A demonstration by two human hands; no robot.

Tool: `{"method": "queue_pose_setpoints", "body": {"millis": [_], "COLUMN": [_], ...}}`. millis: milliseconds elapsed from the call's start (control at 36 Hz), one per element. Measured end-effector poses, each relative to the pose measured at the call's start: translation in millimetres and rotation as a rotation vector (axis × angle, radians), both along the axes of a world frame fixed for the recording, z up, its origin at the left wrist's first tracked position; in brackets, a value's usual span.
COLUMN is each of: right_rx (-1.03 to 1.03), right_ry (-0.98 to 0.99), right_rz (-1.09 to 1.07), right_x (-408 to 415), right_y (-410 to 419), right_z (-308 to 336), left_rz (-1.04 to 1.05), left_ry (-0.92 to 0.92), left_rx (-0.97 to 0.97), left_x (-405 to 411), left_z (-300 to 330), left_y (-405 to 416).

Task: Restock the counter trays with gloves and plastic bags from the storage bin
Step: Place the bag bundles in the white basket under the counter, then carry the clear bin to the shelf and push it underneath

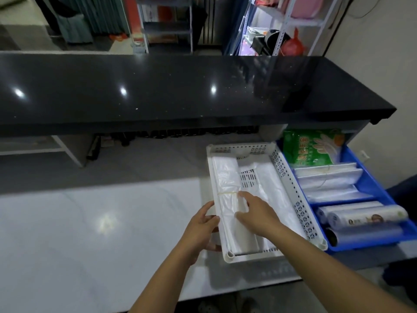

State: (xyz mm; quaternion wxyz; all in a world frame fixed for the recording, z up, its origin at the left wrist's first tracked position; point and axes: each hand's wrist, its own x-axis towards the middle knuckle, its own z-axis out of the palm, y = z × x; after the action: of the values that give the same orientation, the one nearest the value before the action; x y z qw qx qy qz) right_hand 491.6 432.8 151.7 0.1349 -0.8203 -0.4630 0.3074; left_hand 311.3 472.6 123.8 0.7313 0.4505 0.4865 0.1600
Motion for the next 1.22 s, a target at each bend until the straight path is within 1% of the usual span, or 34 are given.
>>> {"method": "queue_pose_setpoints", "body": {"millis": [56,111,194,250,306,361,444,528,611,667,694,778,833,889,972,1111,1222], "right_rx": [-0.034,-0.043,0.021,0.093,0.157,0.212,0.254,0.323,0.320,0.246,0.202,0.064,-0.025,-0.099,-0.175,-0.227,-0.268], "right_ry": [-0.040,-0.104,-0.230,-0.286,-0.302,-0.287,-0.236,-0.204,-0.156,-0.116,-0.117,-0.130,-0.151,-0.158,-0.186,-0.255,-0.328], "right_rz": [0.061,0.124,0.241,0.324,0.410,0.505,0.677,0.915,1.146,1.297,1.328,1.525,1.605,1.651,1.730,1.797,1.779], "right_x": [3.5,7.2,9.4,5.8,-2.4,-14.3,-38.0,-63.3,-80.4,-93.2,-94.1,-111.7,-122.9,-136.0,-157.9,-199.8,-236.0], "right_y": [-1.2,-2.9,-6.6,-12.2,-21.5,-36.5,-70.4,-116.1,-158.5,-183.0,-189.4,-214.7,-225.7,-231.4,-234.8,-239.9,-238.2], "right_z": [4.2,10.5,23.3,32.9,42.2,47.4,44.7,26.3,-1.7,-22.2,-30.5,-50.6,-61.3,-69.4,-80.5,-102.2,-121.9], "left_rz": [0.016,0.009,0.004,-0.007,0.003,0.052,0.184,0.357,0.430,0.495,0.509,0.599,0.652,0.732,0.853,1.076,1.270], "left_ry": [0.035,0.101,0.212,0.325,0.449,0.569,0.697,0.726,0.869,0.969,0.982,1.083,1.106,1.096,1.041,0.865,0.693], "left_rx": [0.018,0.104,0.266,0.394,0.533,0.631,0.655,0.586,0.502,0.374,0.328,0.085,-0.069,-0.212,-0.340,-0.425,-0.470], "left_x": [-1.6,-5.3,-13.8,-22.1,-33.1,-44.9,-62.7,-81.8,-99.9,-112.1,-115.0,-128.1,-134.4,-139.6,-146.9,-171.9,-218.3], "left_z": [6.0,9.4,11.3,11.8,13.1,14.1,9.6,-4.3,-29.5,-44.1,-50.1,-58.3,-60.9,-64.8,-68.4,-81.4,-107.7], "left_y": [-2.6,-6.6,-15.7,-25.5,-41.0,-63.1,-109.6,-169.4,-235.4,-292.4,-312.6,-397.8,-445.4,-480.8,-514.8,-539.9,-538.3]}}
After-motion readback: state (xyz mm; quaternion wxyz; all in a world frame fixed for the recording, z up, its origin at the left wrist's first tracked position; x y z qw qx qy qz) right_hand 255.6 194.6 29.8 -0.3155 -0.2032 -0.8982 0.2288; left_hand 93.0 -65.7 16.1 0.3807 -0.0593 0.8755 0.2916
